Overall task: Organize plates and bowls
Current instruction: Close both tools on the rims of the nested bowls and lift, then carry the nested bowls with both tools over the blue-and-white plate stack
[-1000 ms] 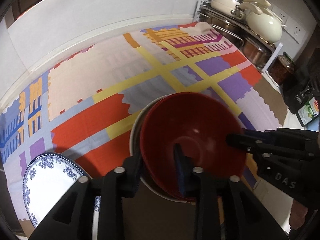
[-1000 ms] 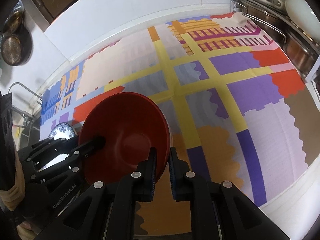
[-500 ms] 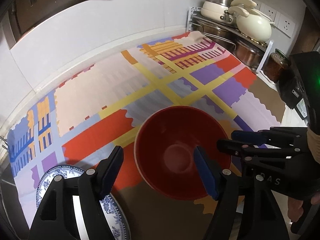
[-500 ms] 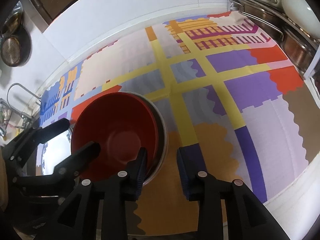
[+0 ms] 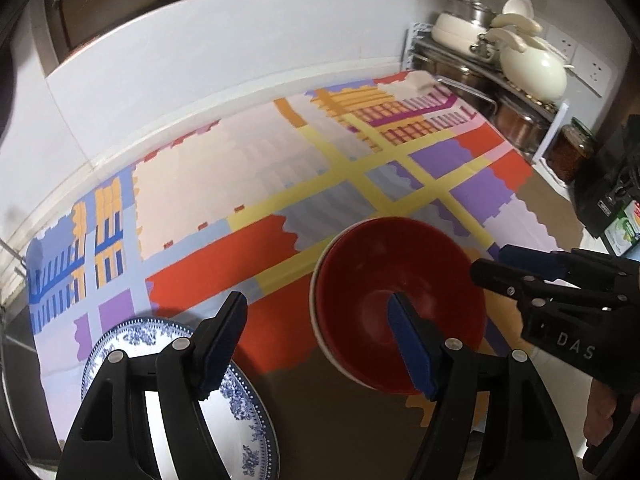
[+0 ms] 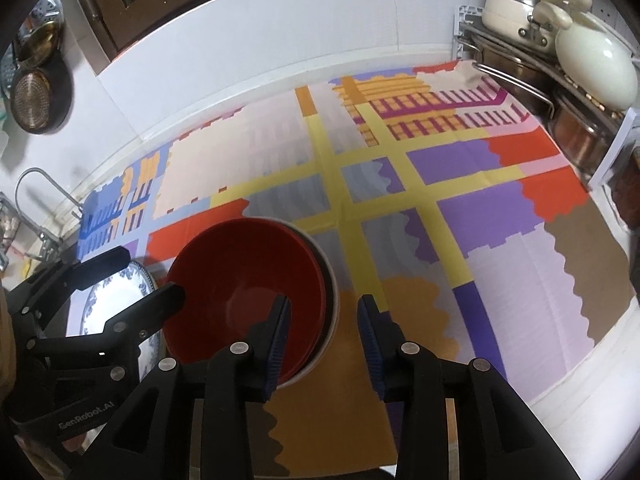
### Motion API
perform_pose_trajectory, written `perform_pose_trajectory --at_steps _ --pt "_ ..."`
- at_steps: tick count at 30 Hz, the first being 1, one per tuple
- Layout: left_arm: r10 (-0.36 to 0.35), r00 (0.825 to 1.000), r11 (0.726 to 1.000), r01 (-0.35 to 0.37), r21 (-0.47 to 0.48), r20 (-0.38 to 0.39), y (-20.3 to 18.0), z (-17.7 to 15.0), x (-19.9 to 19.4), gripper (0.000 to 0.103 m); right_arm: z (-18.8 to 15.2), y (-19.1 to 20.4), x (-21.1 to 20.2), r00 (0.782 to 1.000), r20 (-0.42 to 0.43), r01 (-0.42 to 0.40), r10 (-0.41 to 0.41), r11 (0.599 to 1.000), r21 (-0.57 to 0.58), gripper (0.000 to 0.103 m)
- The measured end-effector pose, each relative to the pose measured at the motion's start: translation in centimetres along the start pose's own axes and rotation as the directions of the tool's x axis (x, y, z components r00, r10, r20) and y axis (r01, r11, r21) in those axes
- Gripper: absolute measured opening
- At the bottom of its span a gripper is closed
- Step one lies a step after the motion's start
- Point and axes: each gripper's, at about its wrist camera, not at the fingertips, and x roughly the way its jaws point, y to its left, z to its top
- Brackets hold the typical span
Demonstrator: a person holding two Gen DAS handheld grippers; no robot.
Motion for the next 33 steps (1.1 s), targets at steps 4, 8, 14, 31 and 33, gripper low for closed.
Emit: perform_pose_trajectory --at_steps 4,8,14,31,33 --pt "-0.006 0.999 1.000 0.004 -0.030 -0.050 0.4 -0.5 1.7 0.072 0.1 -0.3 1.1 1.000 -0.018 0.008 -0.007 1.000 0.014 0.036" --pt "-0.041 0.994 0.998 0.035 -0.056 -0.102 0.6 -1.0 3.2 0.072 -0.1 -0.8 2.5 0.998 -0.059 0.004 -0.003 0.999 0.032 0.036" --pt "-0.050 0.989 0.995 0.037 -0.092 -0.139 0.8 -1.2 5.0 0.071 -0.2 -0.9 3.9 0.995 -0.092 -0.020 0.025 0.999 0.048 0.036" --pt "-0.088 0.980 0.982 0.055 -0.183 -0.176 0.9 -1.5 6.9 0.045 -0.3 -1.0 6.2 0.984 -0.150 -0.085 0.093 0.995 0.055 0.028" --pt "-0.118 0.977 0.977 0.083 -0.195 -0.178 0.8 -1.4 6.9 0.032 -0.2 -1.0 6.2 0.983 -0.154 -0.093 0.100 0.994 0.054 0.026"
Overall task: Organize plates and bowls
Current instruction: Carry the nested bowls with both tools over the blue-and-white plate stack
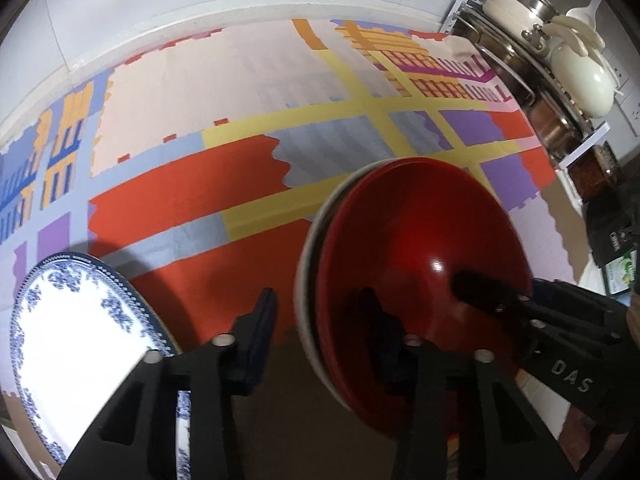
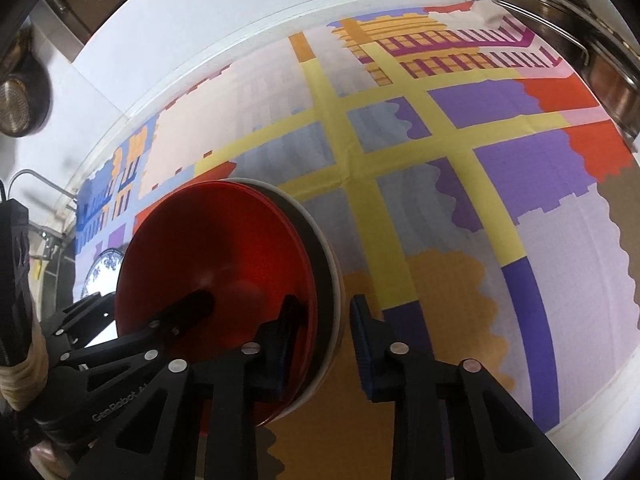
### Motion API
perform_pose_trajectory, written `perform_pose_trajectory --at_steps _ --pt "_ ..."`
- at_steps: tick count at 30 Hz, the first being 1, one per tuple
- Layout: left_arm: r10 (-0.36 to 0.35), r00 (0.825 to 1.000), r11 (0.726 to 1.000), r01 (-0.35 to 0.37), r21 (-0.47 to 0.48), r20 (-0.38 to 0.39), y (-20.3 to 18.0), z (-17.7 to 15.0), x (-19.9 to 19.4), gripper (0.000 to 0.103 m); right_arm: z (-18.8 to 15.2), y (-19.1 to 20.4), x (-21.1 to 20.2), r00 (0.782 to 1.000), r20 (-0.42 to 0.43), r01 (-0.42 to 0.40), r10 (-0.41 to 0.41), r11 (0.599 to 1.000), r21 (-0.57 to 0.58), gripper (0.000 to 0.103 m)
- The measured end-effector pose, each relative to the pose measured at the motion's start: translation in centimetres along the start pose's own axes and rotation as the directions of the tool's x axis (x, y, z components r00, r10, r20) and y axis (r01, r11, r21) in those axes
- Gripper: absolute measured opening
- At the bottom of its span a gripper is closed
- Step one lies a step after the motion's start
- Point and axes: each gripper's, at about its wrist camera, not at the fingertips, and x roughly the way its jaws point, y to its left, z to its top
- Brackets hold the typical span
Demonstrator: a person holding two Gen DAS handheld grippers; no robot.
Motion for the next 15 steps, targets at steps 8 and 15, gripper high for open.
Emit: perform_pose_trajectory --at_steps 8,15 --pt "0.027 1.000 0.999 -0.027 -0.041 -0.007 -0.58 0.06 -0.11 0.029 0.45 -0.41 0.04 0.999 -0.027 -0.021 0.022 0.999 0.033 0.025" --pt "0.064 0.998 0.995 -0.065 -0.071 -0.013 -1.05 -0.07 -0.32 0.029 0.63 -0.53 -0.37 0.999 -0.033 -0.024 0.025 0.999 0.037 0.023"
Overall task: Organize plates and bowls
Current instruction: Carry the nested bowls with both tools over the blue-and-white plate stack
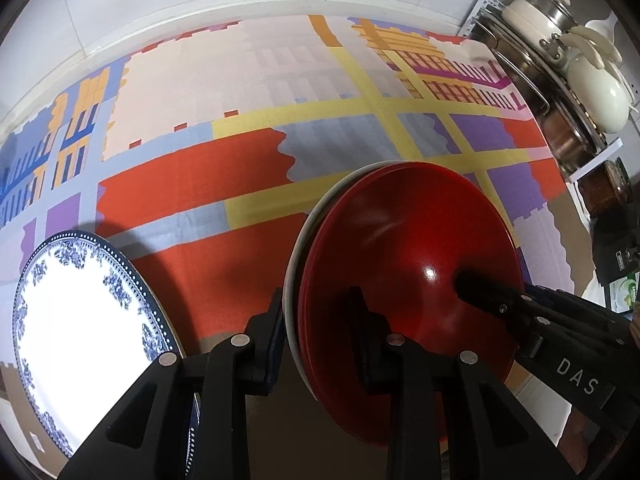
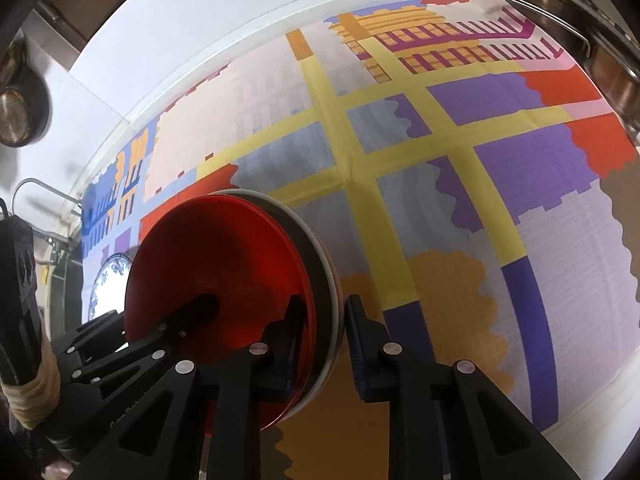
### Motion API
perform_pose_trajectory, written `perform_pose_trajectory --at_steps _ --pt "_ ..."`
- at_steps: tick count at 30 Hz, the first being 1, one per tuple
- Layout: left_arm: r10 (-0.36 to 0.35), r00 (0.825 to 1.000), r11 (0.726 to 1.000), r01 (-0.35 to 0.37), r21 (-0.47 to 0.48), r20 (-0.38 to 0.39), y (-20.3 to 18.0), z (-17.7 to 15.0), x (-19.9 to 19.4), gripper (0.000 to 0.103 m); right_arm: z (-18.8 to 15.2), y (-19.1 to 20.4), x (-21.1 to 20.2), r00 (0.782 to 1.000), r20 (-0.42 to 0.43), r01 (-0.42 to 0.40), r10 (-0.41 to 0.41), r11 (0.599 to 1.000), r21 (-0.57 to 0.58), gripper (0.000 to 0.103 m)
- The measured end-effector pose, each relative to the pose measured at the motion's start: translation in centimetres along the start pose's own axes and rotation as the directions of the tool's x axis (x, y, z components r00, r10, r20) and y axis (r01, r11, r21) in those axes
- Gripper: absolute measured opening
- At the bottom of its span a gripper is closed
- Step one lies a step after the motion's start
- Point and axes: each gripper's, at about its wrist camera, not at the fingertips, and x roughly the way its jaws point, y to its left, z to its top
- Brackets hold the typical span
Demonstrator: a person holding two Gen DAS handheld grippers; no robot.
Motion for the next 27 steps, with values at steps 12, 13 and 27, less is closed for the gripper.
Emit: perform_pose_trajectory --at_steps 12,13,27 --pt "0.016 0.999 0.998 -0.014 -0.066 0.037 1.3 -1.0 -2.1 0.029 -0.1 0.8 -0.6 1.000 -0.016 -0.022 0.022 0.999 -0.036 0.023" --pt "0.015 0.999 0.998 -0.012 -0.067 0.045 1.5 -1.1 -2.5 0.029 -0.1 1.0 -0.8 1.000 -0.013 -0.022 0.022 0.999 -0.039 0.023" --pt "0.010 0.989 0.997 0.002 -0.082 0.148 8.1 -3.6 -8.4 0.029 -2.2 8.5 -3.7 0.997 0.069 -0.024 0.031 0.995 -0.100 0.023"
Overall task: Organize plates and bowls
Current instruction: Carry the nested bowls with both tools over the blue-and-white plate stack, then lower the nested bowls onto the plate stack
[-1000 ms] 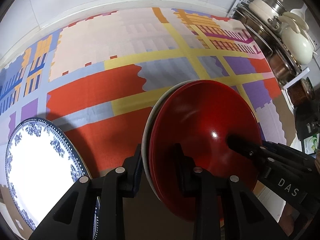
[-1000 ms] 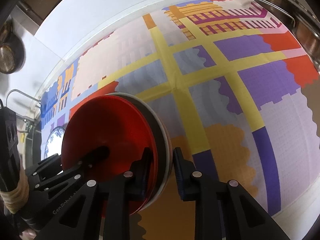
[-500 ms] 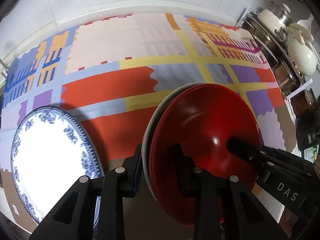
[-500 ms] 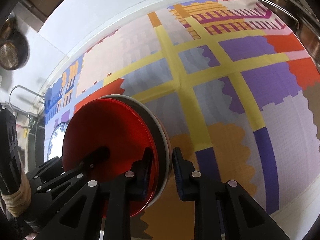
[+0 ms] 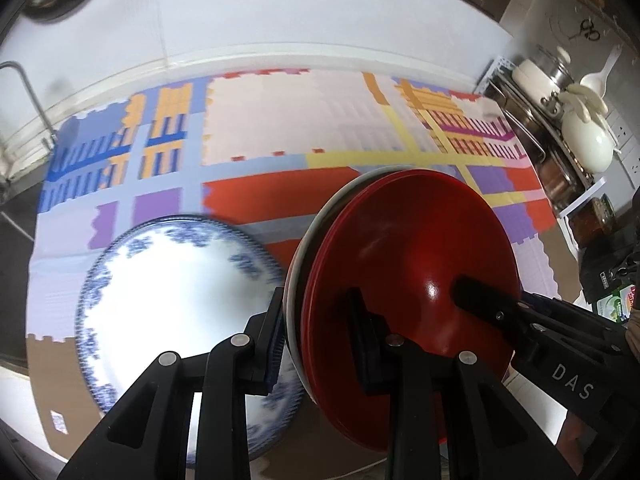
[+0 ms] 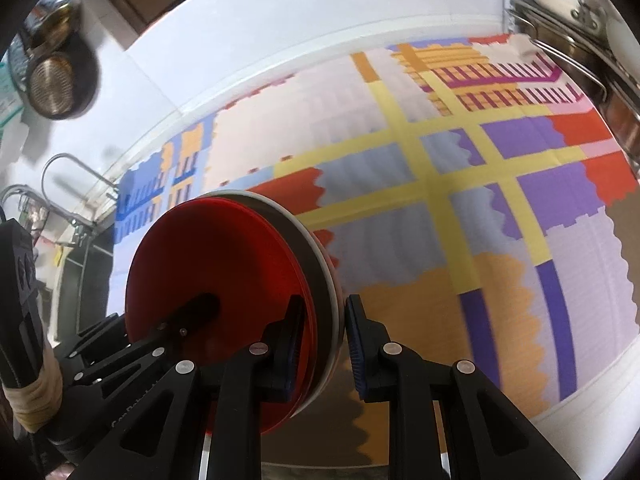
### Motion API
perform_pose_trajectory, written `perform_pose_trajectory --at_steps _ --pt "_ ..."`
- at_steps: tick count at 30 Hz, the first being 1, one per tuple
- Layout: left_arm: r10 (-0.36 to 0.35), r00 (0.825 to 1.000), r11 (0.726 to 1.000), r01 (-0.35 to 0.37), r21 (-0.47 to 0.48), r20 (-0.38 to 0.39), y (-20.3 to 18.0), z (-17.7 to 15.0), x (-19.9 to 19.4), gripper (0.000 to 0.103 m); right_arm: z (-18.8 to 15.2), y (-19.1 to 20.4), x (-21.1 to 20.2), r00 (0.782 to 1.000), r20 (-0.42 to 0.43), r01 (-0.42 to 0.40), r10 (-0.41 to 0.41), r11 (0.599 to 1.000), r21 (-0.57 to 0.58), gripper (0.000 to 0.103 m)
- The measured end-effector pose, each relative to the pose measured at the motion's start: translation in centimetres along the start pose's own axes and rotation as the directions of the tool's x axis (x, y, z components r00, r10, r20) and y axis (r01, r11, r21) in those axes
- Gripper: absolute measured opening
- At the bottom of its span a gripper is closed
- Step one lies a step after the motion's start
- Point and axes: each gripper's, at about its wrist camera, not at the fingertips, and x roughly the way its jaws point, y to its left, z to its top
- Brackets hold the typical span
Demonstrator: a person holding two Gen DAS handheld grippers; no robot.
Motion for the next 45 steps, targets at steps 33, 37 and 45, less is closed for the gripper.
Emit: perform_pose_trajectory --at_steps 33,37,45 --pt "0.028 0.996 0.993 -0.037 -0.115 -0.079 14.2 -4.3 -1.1 0.029 -4.0 14.0 5.8 0.991 -0.131 -0.035 0.024 0.995 -0.088 0.023" --pt "0.020 0.995 0.993 -0.031 -0.117 -0.093 14.5 -4.1 -0.6 0.029 -3.9 14.1 6.3 0.990 -0.138 -0.027 0.015 0.996 -0.085 0.023" --pt "0.005 0.993 0.994 -0.018 -0.107 -0.115 14.7 -3.9 0.4 0.029 -3.6 13.9 7.1 0.989 -0.148 -0.017 0.006 0.997 -0.078 0.023"
